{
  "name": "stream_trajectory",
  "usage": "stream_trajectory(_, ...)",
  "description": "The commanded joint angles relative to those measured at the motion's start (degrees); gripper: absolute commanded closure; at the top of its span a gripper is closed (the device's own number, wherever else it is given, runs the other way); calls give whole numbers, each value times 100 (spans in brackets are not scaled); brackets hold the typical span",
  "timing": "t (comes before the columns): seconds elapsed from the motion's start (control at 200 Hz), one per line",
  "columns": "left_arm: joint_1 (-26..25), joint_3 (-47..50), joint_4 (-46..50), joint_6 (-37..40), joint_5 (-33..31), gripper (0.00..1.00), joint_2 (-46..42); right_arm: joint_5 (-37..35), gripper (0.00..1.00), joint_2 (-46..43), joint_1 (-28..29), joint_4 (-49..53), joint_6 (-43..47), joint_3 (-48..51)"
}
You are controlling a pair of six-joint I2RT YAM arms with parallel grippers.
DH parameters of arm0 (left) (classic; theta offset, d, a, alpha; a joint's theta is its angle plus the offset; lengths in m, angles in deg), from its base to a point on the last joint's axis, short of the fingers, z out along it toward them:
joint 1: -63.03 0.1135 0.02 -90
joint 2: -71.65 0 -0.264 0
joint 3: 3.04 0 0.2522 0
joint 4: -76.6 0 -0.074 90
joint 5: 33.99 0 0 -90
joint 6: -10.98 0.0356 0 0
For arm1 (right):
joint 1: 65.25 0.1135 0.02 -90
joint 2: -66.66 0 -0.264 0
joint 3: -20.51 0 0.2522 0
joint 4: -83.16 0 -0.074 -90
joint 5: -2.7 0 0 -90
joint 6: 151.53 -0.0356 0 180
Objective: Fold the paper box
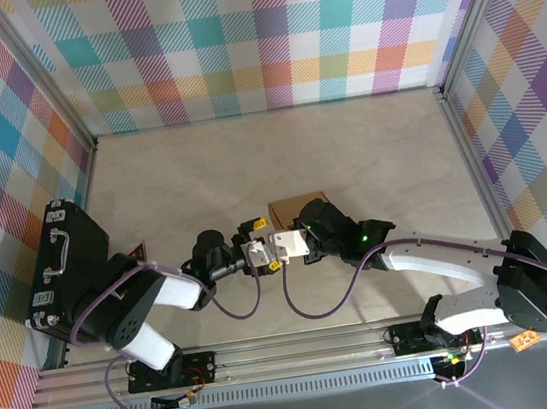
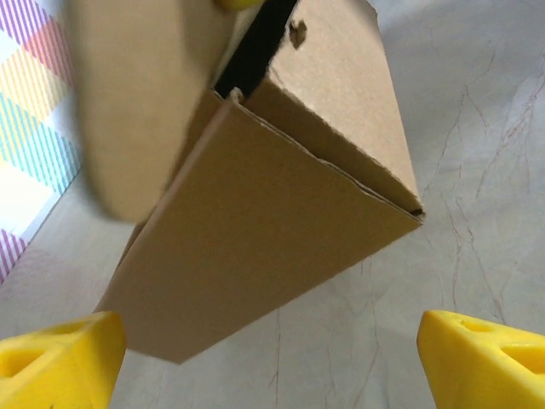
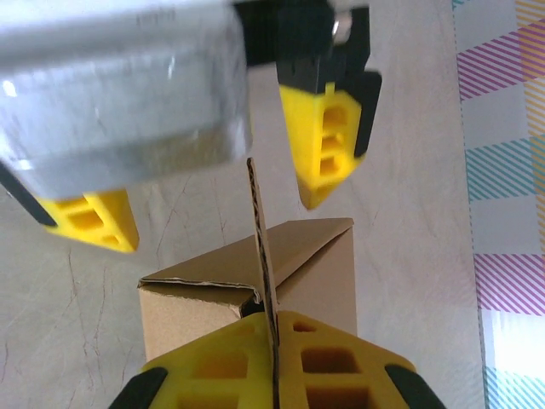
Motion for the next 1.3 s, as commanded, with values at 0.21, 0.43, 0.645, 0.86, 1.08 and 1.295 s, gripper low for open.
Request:
stream_trajectory(0.21,-91,-498,-1664,-8,213,12,879,227,92,-269,-31,163,-87,-126)
stream_trajectory(0.43,-26,-833,-1633,-297,725,23,1230,345,92,-297,-31,170,-96,-91)
stream_trajectory(0.645,95,-929,-1646,-629,1240,40,1388,669,88,-443,-93,396,-127,-27)
stream_trajectory(0.86,213,-945,-1655,-1141,1519,52,1403,1060,65,-685,-171,894,-565,-241)
stream_trajectory(1.08,542,-880,-1654,-2495,1816,56,1233,1275,17,-1131,-226,2467,-1352,-1125)
stream_trajectory(1.295,1089,-689,-1611,-4593,2167,55,972,1118,2,-1045,-524,3286,-1908,-2238)
